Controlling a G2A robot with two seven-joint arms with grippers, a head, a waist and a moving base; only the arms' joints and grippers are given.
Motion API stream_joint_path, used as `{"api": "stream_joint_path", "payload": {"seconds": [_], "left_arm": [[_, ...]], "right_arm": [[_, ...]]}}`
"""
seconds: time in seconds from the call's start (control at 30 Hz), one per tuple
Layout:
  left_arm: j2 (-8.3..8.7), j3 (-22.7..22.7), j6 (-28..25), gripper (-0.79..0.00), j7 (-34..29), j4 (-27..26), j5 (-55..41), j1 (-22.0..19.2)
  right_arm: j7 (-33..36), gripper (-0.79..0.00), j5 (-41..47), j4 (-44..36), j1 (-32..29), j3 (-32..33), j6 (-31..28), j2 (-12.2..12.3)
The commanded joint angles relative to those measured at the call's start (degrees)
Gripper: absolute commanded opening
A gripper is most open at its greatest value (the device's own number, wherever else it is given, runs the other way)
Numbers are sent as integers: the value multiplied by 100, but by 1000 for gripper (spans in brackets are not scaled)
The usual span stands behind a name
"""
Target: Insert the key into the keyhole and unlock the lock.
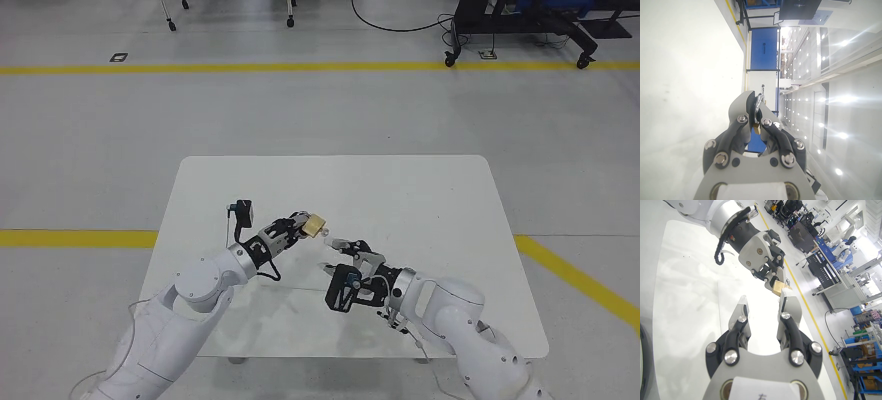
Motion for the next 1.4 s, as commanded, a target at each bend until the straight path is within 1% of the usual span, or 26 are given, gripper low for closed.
{"api": "stream_joint_path", "payload": {"seconds": [0.0,0.23,0.4,0.53,0.63,0.7,0.77,1.2,1.3,1.37], "left_arm": [[8,-41,134,-785,-46,-80,69,32],[43,-226,345,-785,-151,-336,209,220],[46,-295,438,-785,-204,-459,256,305],[39,-338,497,-785,-224,-499,255,333],[29,-343,537,-785,-246,-515,276,337],[21,-339,559,-785,-257,-520,299,334],[14,-343,567,-785,-263,-519,310,332],[-24,-412,486,-785,-166,-534,484,367],[-26,-432,297,-785,-109,-575,657,404],[-22,-439,62,-785,-29,-607,893,445]], "right_arm": [[243,-465,53,48,69,-61,202,-36],[457,-462,127,129,143,-123,475,-94],[717,-517,202,218,235,-157,467,-128],[775,-520,252,244,322,-228,378,-155],[811,-545,238,268,361,-271,340,-171],[836,-591,235,282,390,-298,318,-182],[840,-785,234,297,411,-314,304,-191],[1016,-785,427,382,498,-273,112,-227],[1048,-785,653,421,516,-223,92,-240],[1028,-785,922,460,545,-183,-50,-247]]}}
